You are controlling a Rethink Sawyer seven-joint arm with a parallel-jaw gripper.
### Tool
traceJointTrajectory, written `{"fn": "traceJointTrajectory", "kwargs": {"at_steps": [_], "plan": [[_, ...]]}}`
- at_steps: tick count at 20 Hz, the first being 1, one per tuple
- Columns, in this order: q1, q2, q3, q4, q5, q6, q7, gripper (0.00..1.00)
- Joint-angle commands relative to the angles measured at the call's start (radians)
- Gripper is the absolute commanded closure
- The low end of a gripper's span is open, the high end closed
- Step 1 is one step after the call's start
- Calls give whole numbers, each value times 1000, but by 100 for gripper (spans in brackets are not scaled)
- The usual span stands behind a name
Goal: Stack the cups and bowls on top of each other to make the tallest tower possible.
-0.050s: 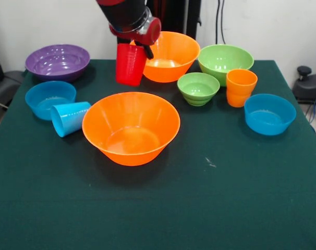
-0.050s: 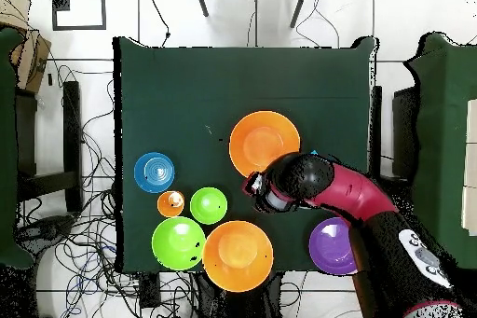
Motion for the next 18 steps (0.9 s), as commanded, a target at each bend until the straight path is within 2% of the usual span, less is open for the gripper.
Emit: {"fn": "traceJointTrajectory", "kwargs": {"at_steps": [1,5,10,13,18], "plan": [[31,121,43,-167,9,39,10,100],[27,169,43,-222,10,42,3,100],[28,216,47,-249,9,-6,9,100],[39,239,45,-282,14,8,19,100],[44,183,45,-254,28,58,35,100]]}}
